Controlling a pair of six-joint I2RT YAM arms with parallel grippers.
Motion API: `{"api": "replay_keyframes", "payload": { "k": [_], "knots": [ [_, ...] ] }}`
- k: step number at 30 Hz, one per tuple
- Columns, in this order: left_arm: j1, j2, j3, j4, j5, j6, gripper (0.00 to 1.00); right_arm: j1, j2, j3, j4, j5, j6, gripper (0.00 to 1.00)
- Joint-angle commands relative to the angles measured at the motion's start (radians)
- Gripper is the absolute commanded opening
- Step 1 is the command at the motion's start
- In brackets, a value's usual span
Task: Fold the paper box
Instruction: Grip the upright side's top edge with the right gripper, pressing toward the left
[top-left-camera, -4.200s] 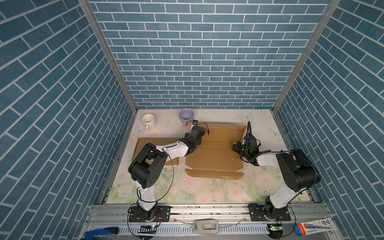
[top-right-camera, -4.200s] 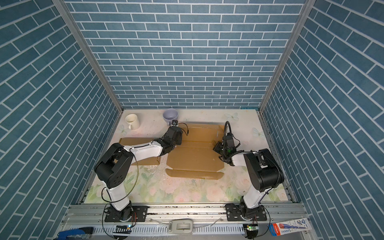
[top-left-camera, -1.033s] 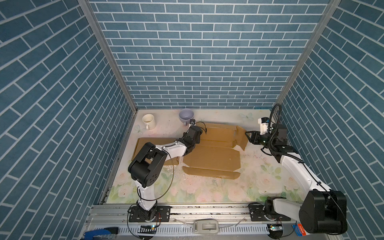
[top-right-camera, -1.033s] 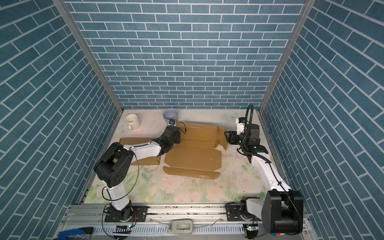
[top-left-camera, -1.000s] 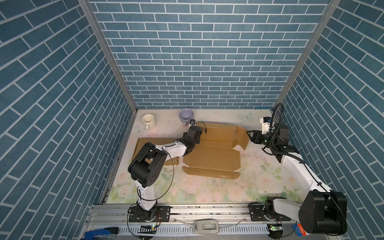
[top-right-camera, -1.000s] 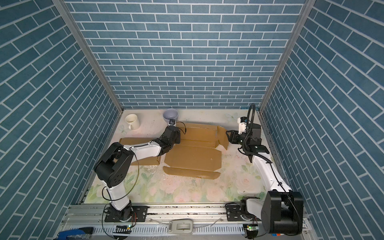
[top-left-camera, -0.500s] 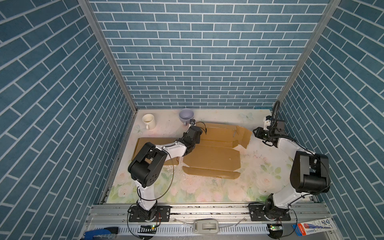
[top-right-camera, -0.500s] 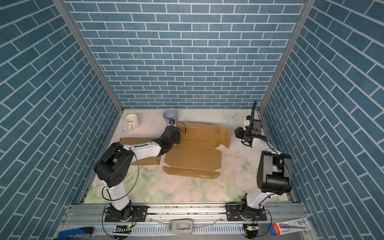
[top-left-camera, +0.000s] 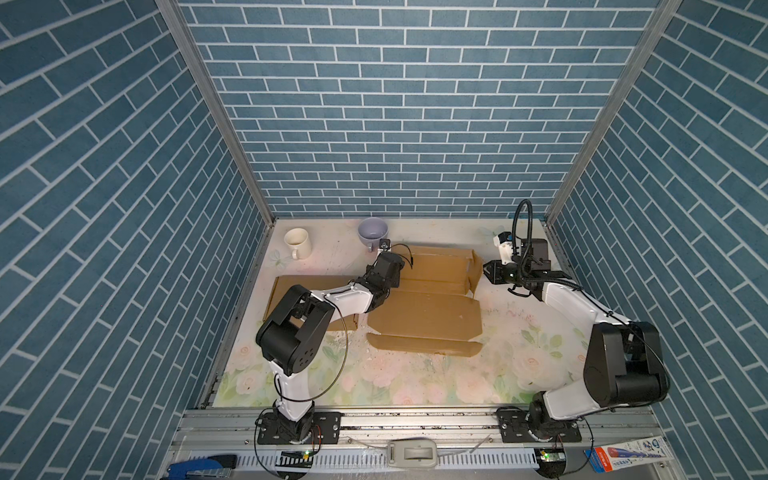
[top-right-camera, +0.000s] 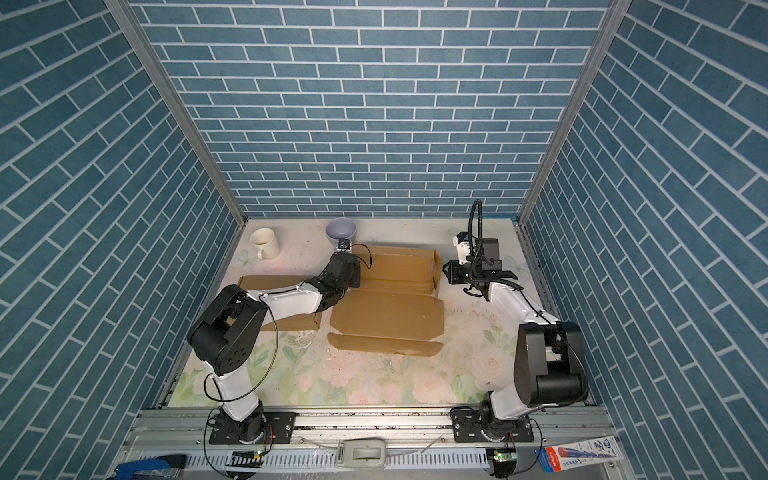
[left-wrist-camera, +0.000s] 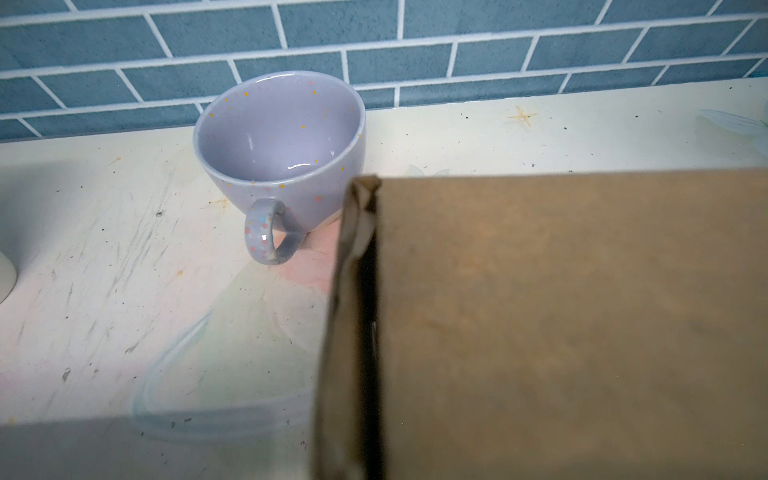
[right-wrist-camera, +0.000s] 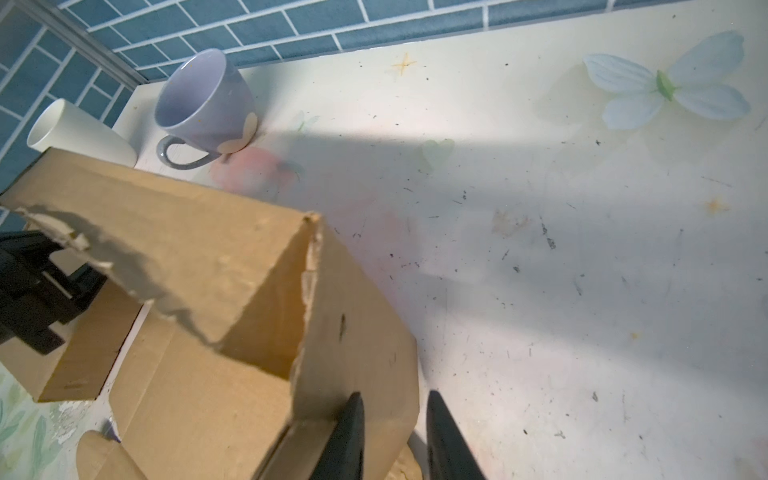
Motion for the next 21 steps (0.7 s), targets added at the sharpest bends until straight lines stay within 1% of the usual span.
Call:
{"api": "replay_keyframes", "payload": {
  "k": [1,7,12,18,21],
  "knots": [
    [0.005,0.043,-0.023,-0.115,0.037,0.0,0.0,0.045,-0.019,-0.056,-0.048,-0.007,-0.046,0.27],
    [0.004,0.037,-0.025,-0.121,0.035,0.0,0.0,0.068,-0.015,-0.103,0.005,0.045,-0.07,0.3],
    [0.005,0.036,-0.023,-0.123,0.037,-0.003,0.0,0.082,-0.013,-0.123,0.087,0.079,-0.077,0.36],
    [0.004,0.041,-0.017,-0.128,0.046,-0.005,0.0,0.102,0.055,-0.104,0.214,0.126,-0.079,0.4],
    [0.005,0.039,-0.02,-0.131,0.046,0.0,0.0,0.125,0.091,-0.074,0.231,0.14,-0.083,0.42]
  ]
}}
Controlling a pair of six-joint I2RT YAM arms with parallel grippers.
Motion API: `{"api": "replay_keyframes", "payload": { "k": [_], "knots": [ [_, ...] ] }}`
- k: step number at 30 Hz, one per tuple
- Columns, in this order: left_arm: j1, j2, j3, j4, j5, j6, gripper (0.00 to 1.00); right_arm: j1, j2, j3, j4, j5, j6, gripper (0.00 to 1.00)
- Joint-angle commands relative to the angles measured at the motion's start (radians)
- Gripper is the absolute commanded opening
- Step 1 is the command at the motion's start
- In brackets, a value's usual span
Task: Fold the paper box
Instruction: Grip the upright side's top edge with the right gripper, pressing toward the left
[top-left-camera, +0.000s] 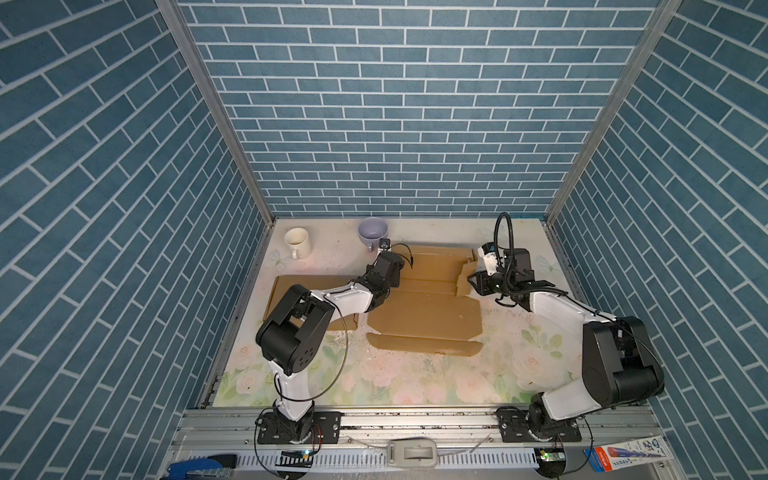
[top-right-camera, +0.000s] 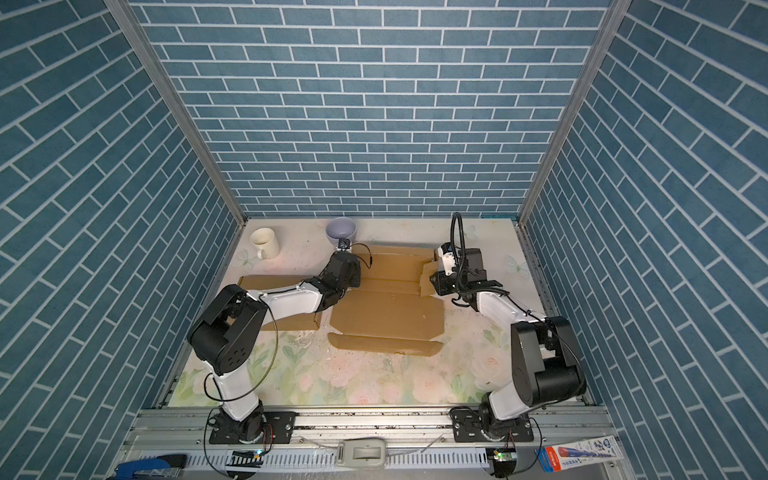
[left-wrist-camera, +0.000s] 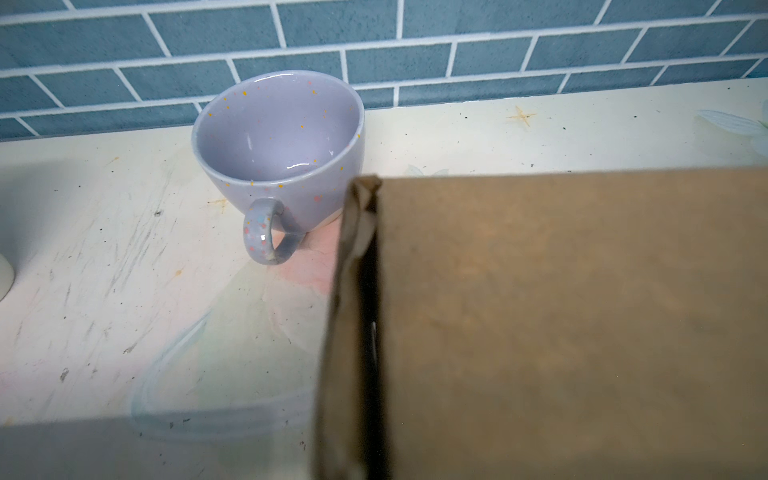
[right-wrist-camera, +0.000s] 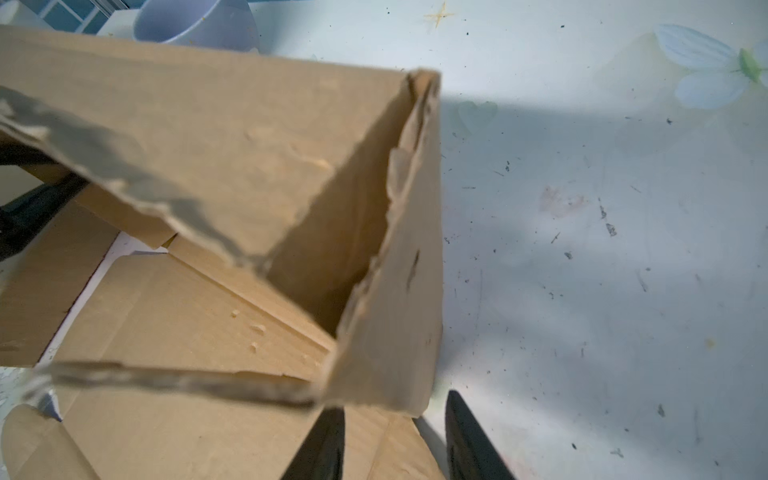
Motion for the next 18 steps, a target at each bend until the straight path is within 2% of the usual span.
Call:
{"api": "replay_keyframes", "payload": {
  "k": [1,6,12,18],
  "knots": [
    [0.003,0.04,-0.022,-0.127,0.043,0.001,0.0,0.028,0.045,0.029,0.086,0.038,-0.043,0.43],
    [0.003,0.044,-0.019,-0.125,0.05,-0.006,0.0,0.053,0.121,0.016,0.233,0.181,0.008,0.4],
    [0.004,0.04,-0.014,-0.134,0.05,0.006,0.0,0.094,0.173,-0.005,0.421,0.352,0.071,0.29],
    [0.004,0.04,-0.011,-0.137,0.05,0.005,0.0,0.137,0.217,-0.004,0.504,0.536,0.099,0.19]
  ]
}}
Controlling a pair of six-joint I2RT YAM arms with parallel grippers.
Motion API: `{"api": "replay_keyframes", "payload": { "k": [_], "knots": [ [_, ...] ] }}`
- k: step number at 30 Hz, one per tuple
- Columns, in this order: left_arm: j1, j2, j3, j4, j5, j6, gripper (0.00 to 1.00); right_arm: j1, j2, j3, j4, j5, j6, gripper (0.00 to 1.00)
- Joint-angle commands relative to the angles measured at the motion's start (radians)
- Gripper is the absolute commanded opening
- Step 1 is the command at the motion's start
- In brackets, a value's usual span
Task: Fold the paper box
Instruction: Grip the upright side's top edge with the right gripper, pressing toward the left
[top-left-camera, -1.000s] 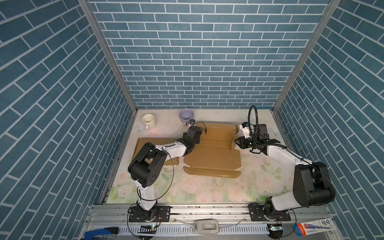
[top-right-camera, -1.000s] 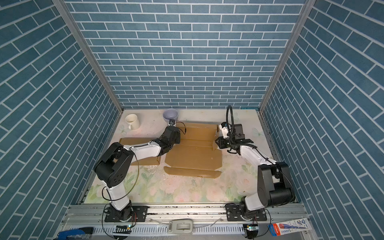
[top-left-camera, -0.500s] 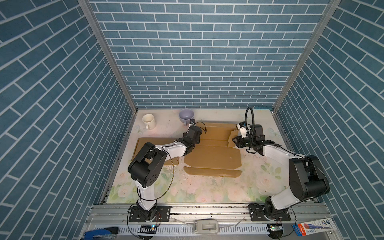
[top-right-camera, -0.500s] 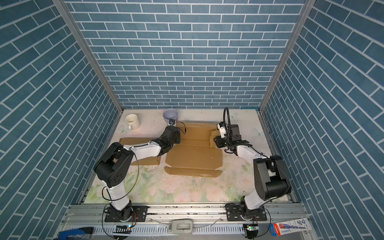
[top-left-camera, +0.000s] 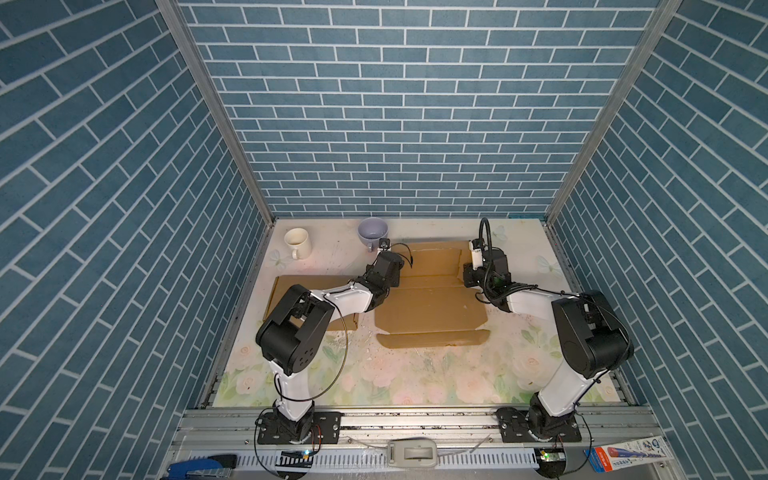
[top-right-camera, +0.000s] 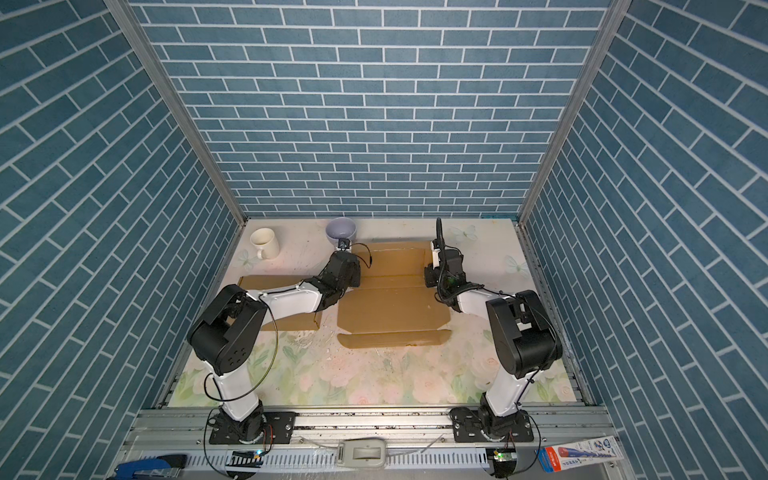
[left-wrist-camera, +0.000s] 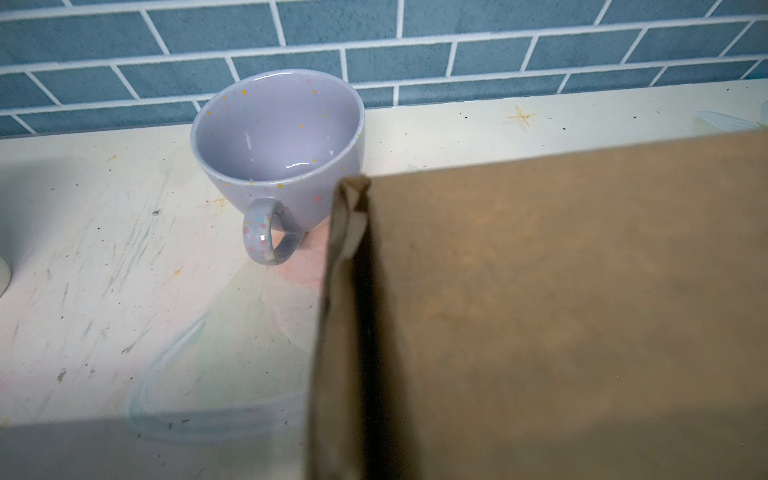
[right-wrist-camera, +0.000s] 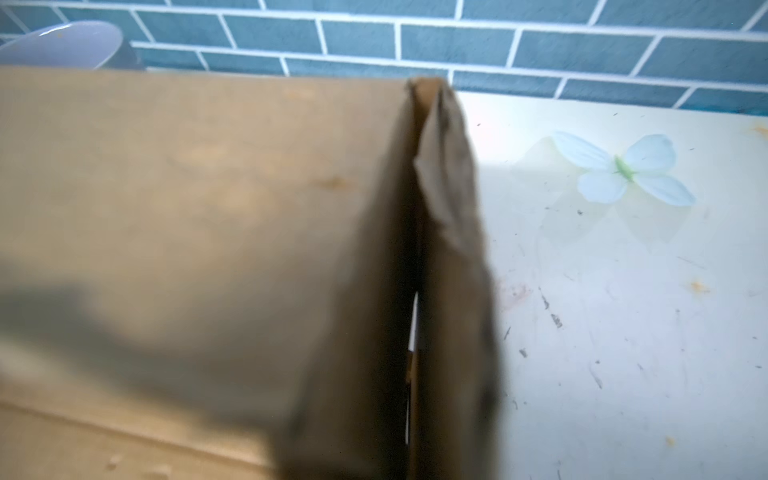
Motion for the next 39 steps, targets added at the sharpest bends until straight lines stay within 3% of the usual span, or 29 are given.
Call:
{"api": "replay_keyframes", "payload": {
  "k": [1,7,11,17,20,25,28,34,39],
  "knots": [
    [0.003,0.04,-0.014,-0.133,0.044,0.006,0.0,0.021,0.031,-0.001,0.107,0.161,0.034,0.17],
    [0.003,0.035,-0.008,-0.141,0.042,0.006,0.0,0.082,0.081,0.05,0.07,0.389,0.039,0.0],
    [0.003,0.031,-0.003,-0.146,0.047,0.0,0.0,0.117,0.101,0.127,-0.084,0.545,0.085,0.0],
    [0.003,0.036,0.004,-0.148,0.05,0.001,0.0,0.124,0.071,0.095,-0.047,0.485,0.082,0.0],
    [0.003,0.038,0.001,-0.146,0.052,-0.001,0.0,0.124,0.054,0.089,-0.042,0.45,0.083,0.13],
    [0.004,0.037,-0.005,-0.144,0.05,-0.002,0.0,0.124,0.063,0.094,-0.038,0.436,0.097,0.21],
    [0.003,0.034,-0.004,-0.148,0.052,-0.002,0.0,0.124,0.083,0.108,-0.054,0.447,0.092,0.0],
    [0.003,0.011,0.011,-0.178,0.067,-0.008,0.0,0.124,0.034,0.099,-0.093,0.439,0.101,0.0],
    [0.003,-0.031,0.063,-0.288,0.098,-0.026,0.0,0.123,-0.045,0.143,-0.278,0.395,0.093,0.0]
  ]
}}
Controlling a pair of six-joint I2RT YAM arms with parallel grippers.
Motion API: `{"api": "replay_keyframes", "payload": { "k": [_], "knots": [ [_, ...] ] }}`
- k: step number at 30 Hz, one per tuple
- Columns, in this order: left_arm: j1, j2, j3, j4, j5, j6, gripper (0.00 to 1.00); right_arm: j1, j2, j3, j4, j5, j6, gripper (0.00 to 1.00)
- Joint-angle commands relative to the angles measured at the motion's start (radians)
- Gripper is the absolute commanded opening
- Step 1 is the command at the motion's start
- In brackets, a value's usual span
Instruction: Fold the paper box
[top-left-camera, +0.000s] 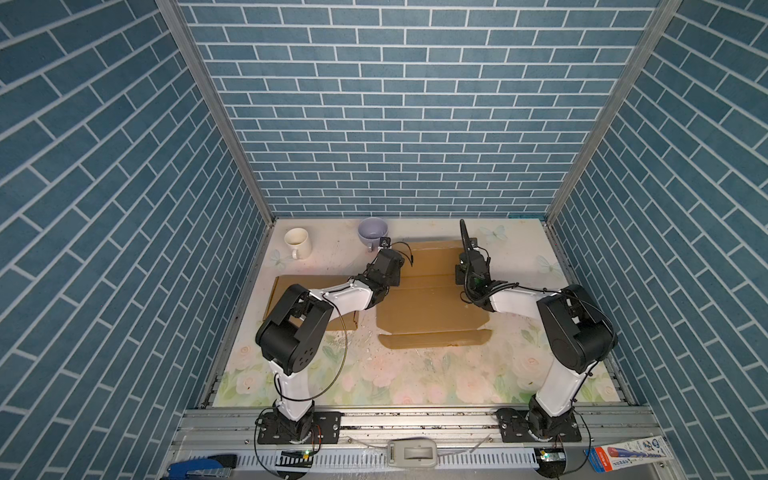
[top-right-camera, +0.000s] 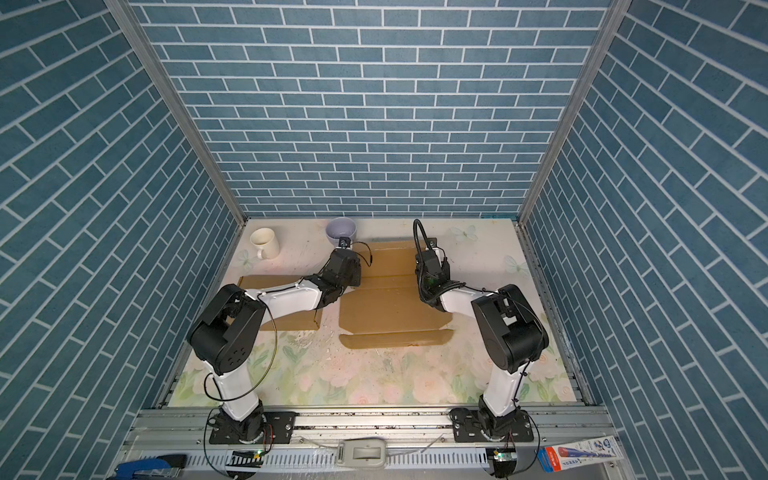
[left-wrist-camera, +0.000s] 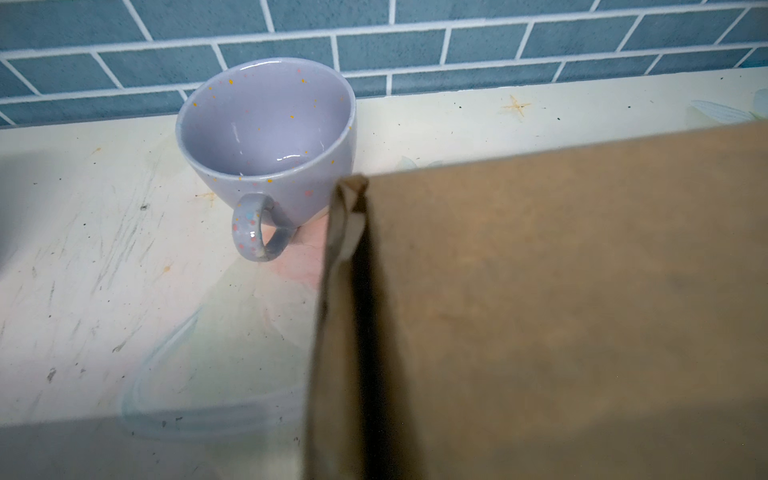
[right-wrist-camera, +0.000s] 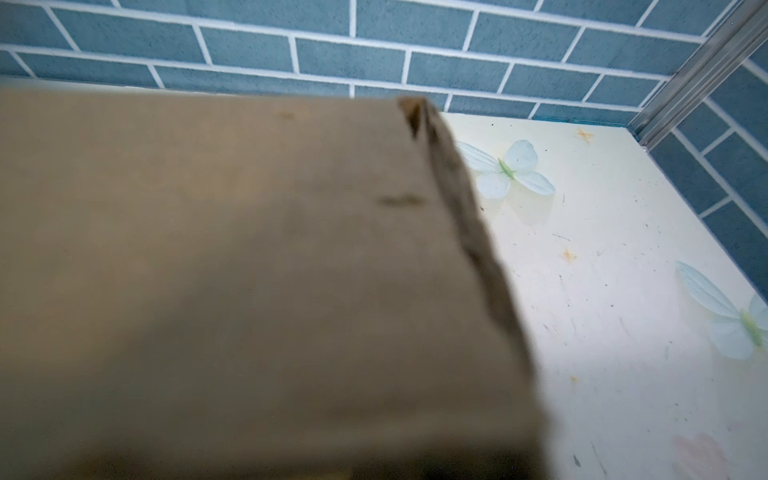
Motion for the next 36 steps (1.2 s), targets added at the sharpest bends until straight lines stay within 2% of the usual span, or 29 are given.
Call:
{"api": "replay_keyframes", "payload": {
  "k": [1,10,12,17,22,28,33,36],
  "knots": [
    [0.0,-0.023,0.039,-0.226,0.064,-0.014,0.0,-0.005,-0.077,0.077,-0.185,-0.019,0.0,0.0],
    [0.001,0.016,0.249,-0.591,0.103,0.019,0.01,-0.009,-0.07,0.32,-0.781,-0.175,-0.021,0.0],
    [0.001,0.028,0.283,-0.65,0.116,0.026,0.05,-0.012,-0.049,0.38,-0.908,-0.227,-0.036,0.0],
    [0.001,0.009,0.31,-0.719,0.18,0.019,0.13,-0.032,0.0,0.495,-1.158,-0.272,-0.081,0.0],
    [0.007,-0.021,0.303,-0.743,0.267,0.017,0.22,-0.065,0.039,0.55,-1.278,-0.363,-0.169,0.0],
    [0.03,-0.026,0.32,-0.783,0.331,0.061,0.45,-0.077,0.139,0.626,-1.352,-0.388,-0.25,0.0],
    [0.035,-0.044,0.373,-0.822,0.392,0.184,0.57,-0.076,0.231,0.7,-1.393,-0.35,-0.321,0.0],
    [0.038,-0.016,0.407,-0.816,0.452,0.272,0.6,-0.075,0.285,0.766,-1.425,-0.358,-0.348,0.0]
  ]
}}
